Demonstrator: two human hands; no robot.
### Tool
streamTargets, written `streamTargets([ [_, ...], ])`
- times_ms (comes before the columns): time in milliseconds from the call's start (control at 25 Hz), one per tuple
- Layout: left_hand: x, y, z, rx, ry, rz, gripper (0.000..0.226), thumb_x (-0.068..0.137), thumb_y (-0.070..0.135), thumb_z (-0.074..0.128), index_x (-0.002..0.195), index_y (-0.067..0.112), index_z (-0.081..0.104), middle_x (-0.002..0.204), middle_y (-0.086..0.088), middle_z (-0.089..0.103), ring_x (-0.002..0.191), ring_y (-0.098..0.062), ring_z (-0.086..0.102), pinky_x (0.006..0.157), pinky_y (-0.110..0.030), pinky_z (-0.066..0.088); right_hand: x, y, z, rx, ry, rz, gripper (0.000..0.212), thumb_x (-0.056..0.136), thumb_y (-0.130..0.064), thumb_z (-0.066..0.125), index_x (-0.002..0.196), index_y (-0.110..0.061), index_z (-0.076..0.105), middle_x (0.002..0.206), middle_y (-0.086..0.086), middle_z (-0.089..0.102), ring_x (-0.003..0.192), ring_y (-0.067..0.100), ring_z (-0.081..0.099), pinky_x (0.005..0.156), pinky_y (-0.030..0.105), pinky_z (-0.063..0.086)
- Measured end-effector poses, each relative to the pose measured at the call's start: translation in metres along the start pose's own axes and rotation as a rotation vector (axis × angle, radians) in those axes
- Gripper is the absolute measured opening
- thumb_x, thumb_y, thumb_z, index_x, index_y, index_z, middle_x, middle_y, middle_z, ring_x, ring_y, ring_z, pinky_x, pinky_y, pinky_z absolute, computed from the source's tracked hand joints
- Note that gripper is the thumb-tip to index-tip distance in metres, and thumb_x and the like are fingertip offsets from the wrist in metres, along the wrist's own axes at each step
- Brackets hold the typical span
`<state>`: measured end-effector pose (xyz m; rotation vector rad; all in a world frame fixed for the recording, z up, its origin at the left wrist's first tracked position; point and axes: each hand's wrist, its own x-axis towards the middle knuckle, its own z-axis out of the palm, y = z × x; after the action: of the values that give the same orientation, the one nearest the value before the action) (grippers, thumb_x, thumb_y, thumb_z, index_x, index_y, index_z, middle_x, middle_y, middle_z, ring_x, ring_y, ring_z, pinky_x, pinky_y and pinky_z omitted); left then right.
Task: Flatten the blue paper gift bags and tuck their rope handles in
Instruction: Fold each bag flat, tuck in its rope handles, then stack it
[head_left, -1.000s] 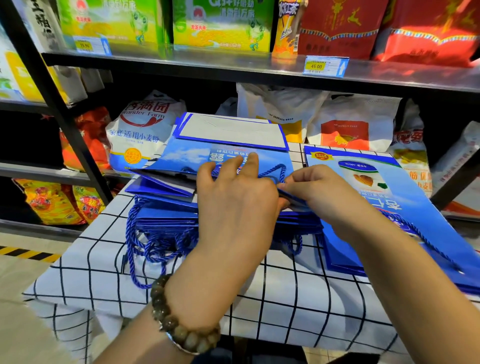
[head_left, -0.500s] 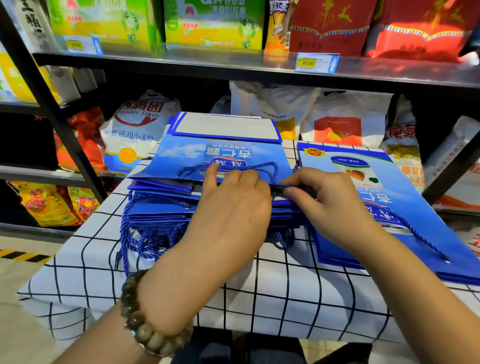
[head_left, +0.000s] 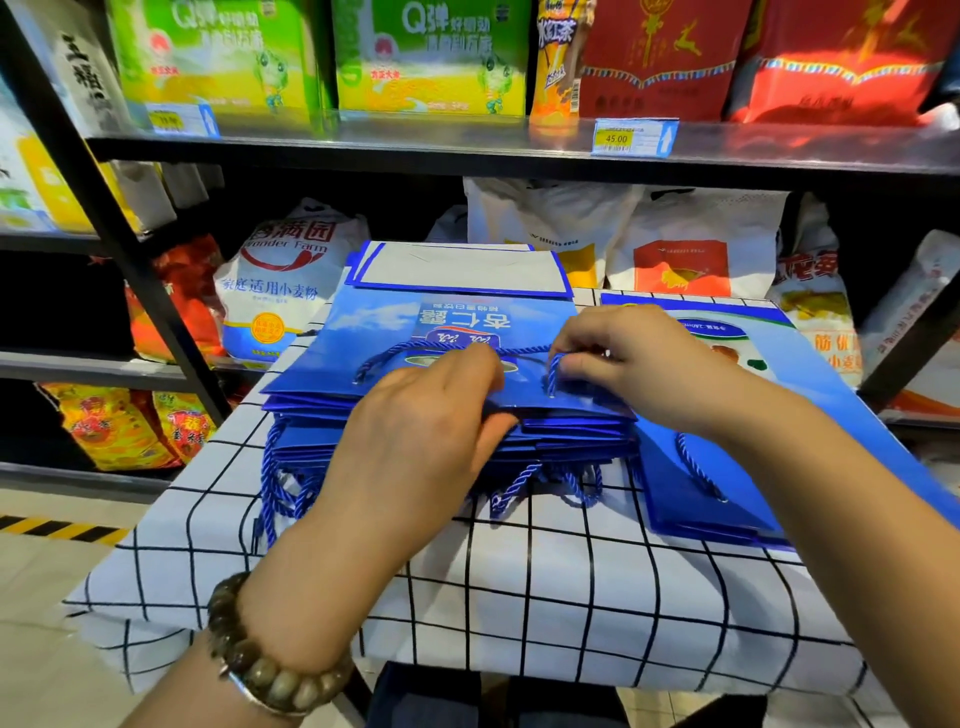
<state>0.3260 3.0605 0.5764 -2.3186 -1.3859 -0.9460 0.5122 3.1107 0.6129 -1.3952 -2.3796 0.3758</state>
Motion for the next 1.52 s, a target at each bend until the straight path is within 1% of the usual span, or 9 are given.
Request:
streamTargets([
  [80,0.000,-0.002,-0.001,-0.004,-0.017,-0.005,0.030,0.078,0.039,0.045,0.095,0.018,0.058,0.078,0.003,0.067,0.061,-0.026,0.061,0.059,-0.027,0.042,-0.001,0.003,0.001,0.186,0.116,0.090,0.012,0.090,-0.016,0.054,0.079,-0.017,0.060,0.074,0.000,0.064,0.077,0.018,0.061,0.075,0.030,0.046],
  [240,-0.002,-0.001,0.000,-0.062,-0.047,-0.019,0.026,0.082,0.035,0.046,0.079,0.018,0.066,0.074,0.002,0.063,0.059,-0.027,0.060,0.053,-0.029,0.046,-0.001,0.007,0.009,0.281,0.237,0.217,0.011,0.087,-0.013,0.057,0.084,-0.016,0.067,0.070,-0.008,0.063,0.071,0.011,0.061,0.070,0.023,0.047],
  [360,-0.007,0.002,-0.014,-0.218,-0.036,-0.088,0.028,0.082,0.038,0.047,0.078,0.021,0.069,0.084,0.007,0.066,0.070,-0.018,0.063,0.057,-0.031,0.050,-0.002,0.022,0.001,0.258,0.162,0.245,0.032,0.086,-0.005,0.057,0.115,-0.019,0.061,0.090,-0.006,0.064,0.086,0.007,0.059,0.079,0.023,0.045],
  [440,-0.002,-0.004,-0.038,-0.254,0.069,-0.174,0.027,0.082,0.039,0.047,0.075,0.022,0.067,0.084,0.007,0.065,0.075,-0.014,0.060,0.061,-0.032,0.048,0.001,0.032,-0.007,0.327,0.233,0.315,0.026,0.088,-0.005,0.052,0.109,-0.018,0.059,0.095,0.004,0.066,0.083,0.013,0.059,0.072,0.027,0.047],
  [520,0.010,-0.024,-0.059,-0.092,0.141,-0.355,0.024,0.085,0.041,0.050,0.070,0.025,0.061,0.075,0.004,0.060,0.072,-0.022,0.056,0.062,-0.031,0.043,0.006,0.033,-0.009,0.366,0.278,0.415,0.012,0.090,-0.019,0.053,0.082,-0.012,0.060,0.082,0.008,0.064,0.069,0.019,0.059,0.057,0.027,0.045],
  [640,0.022,-0.067,-0.065,0.323,-0.089,-0.671,0.043,0.087,0.051,0.047,0.076,0.013,0.066,0.077,-0.010,0.063,0.078,-0.034,0.057,0.062,-0.031,0.037,0.011,0.026,0.006,0.352,0.104,0.539,0.037,0.085,-0.040,0.058,0.075,-0.005,0.059,0.065,0.007,0.055,0.055,0.020,0.051,0.046,0.025,0.039],
  [760,0.017,-0.077,-0.049,0.361,-0.320,-0.673,0.051,0.085,0.059,0.046,0.081,0.015,0.071,0.070,-0.008,0.058,0.068,-0.030,0.053,0.058,-0.028,0.035,0.011,0.025,0.017,0.410,0.124,0.580,0.036,0.081,-0.039,0.065,0.076,-0.004,0.057,0.057,0.007,0.048,0.048,0.018,0.041,0.040,0.021,0.032],
  [1160,0.007,-0.096,-0.041,-0.252,-0.268,-0.776,0.028,0.082,0.045,0.061,0.069,0.021,0.068,0.073,0.000,0.065,0.075,-0.022,0.058,0.063,-0.032,0.039,0.005,0.028,0.020,0.520,0.302,0.551,0.019,0.085,-0.020,0.062,0.082,-0.004,0.054,0.071,0.012,0.053,0.060,0.019,0.047,0.052,0.026,0.037],
  [1520,0.026,-0.089,-0.031,-0.093,-0.366,-0.701,0.041,0.082,0.049,0.059,0.069,0.011,0.066,0.078,-0.010,0.067,0.081,-0.031,0.059,0.074,-0.037,0.044,-0.012,0.020,0.011,1.022,0.378,0.544,0.016,0.091,-0.013,0.054,0.076,-0.011,0.049,0.058,0.003,0.063,0.039,0.008,0.057,0.038,0.014,0.043],
])
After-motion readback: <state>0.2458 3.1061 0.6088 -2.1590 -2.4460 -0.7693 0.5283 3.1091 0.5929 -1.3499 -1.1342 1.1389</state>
